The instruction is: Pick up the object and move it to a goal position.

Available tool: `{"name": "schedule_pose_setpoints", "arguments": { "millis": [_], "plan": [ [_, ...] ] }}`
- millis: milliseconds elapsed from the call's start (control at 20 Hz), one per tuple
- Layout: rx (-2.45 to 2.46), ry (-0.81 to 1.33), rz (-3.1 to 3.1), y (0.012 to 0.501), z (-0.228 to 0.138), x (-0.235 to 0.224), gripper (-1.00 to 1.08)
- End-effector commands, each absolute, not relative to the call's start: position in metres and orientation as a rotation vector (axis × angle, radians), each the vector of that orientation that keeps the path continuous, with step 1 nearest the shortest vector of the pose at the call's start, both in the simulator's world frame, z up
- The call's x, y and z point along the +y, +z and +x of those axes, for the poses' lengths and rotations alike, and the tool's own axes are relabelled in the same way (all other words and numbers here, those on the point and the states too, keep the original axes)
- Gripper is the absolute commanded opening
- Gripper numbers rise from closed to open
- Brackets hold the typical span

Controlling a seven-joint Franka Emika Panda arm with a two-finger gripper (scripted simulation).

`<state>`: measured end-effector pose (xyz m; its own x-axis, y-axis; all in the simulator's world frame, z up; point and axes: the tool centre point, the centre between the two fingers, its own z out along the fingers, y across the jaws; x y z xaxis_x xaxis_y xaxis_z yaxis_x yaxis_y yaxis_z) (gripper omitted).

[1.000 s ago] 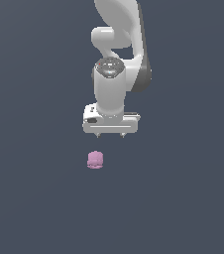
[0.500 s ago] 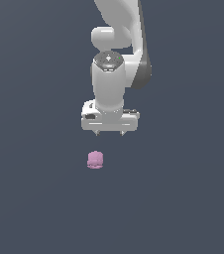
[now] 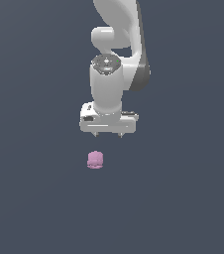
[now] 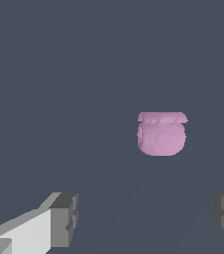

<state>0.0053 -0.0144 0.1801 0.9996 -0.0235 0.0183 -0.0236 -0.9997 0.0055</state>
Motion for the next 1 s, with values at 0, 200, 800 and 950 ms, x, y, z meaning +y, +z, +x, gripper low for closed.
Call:
{"name": "schedule_pose_setpoints", "arguments": {
  "millis": [0, 200, 800, 950],
  "plan": [
    [-0.036, 0.025, 3.136, 0.173, 0.009, -0.019, 1.0],
    [-0.033, 0.02, 3.136, 0.157, 0.018, -0.031, 1.0],
    [-0.022, 0.002, 3.141, 0.097, 0.041, -0.072, 1.0],
    [-0.021, 0.001, 3.141, 0.091, 0.042, -0.077, 1.0]
  ]
}}
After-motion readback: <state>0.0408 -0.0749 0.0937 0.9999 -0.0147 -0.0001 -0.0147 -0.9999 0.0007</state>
